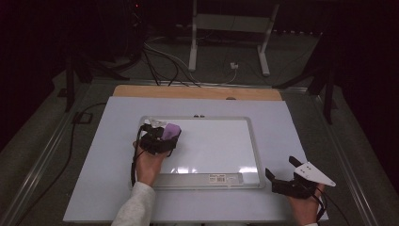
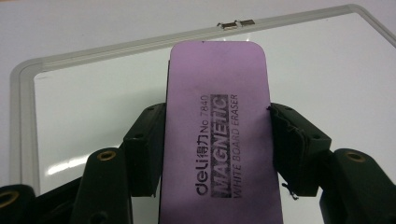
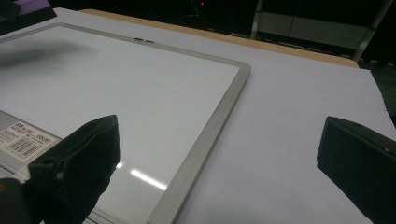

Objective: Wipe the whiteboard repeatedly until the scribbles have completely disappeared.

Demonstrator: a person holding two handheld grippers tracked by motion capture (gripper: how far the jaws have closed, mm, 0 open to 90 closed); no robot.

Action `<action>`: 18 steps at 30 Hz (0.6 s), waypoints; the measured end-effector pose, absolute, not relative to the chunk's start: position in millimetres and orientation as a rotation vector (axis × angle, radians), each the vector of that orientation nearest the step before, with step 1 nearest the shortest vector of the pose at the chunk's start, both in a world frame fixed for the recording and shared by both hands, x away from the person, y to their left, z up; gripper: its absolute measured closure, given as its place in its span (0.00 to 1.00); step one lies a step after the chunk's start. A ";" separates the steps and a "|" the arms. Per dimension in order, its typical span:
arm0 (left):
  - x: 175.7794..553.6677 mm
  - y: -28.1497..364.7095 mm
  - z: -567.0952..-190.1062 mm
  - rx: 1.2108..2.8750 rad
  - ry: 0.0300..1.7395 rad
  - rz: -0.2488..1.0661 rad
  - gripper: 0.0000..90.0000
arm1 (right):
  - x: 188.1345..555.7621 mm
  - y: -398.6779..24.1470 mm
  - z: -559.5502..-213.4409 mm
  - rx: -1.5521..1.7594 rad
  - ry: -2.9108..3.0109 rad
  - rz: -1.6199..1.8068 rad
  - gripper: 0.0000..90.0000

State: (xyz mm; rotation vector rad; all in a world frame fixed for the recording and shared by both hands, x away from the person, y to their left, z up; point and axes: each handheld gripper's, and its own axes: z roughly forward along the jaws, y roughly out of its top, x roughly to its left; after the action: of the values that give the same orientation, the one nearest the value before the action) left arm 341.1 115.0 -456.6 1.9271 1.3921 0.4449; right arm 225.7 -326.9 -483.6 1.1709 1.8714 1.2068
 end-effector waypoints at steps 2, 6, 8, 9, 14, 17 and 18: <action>338.7 118.2 -456.2 1.921 1.395 0.443 0.46 | 225.7 -327.2 -483.6 1.171 1.871 1.207 0.00; 334.8 125.0 -458.0 1.912 1.407 0.439 0.46 | 225.7 -327.1 -483.7 1.171 1.872 1.207 0.00; 332.8 127.6 -458.9 1.907 1.412 0.435 0.46 | 225.9 -326.8 -483.8 1.171 1.873 1.207 0.00; 331.9 129.0 -459.1 1.909 1.414 0.430 0.46 | 225.8 -326.6 -483.9 1.170 1.873 1.206 0.00; 328.3 134.2 -459.8 1.906 1.416 0.423 0.46 | 225.8 -325.9 -484.0 1.170 1.876 1.205 0.00; 325.9 137.1 -460.1 1.904 1.417 0.414 0.46 | 225.8 -325.9 -484.2 1.171 1.875 1.206 0.00; 325.0 137.9 -460.0 1.904 1.417 0.413 0.46 | 225.8 -325.9 -484.2 1.172 1.875 1.206 0.00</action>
State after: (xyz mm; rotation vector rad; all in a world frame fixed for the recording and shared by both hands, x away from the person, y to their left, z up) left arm 325.0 137.9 -460.0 1.9037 1.4173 0.4133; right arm 225.8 -325.9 -484.2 1.1723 1.8755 1.2058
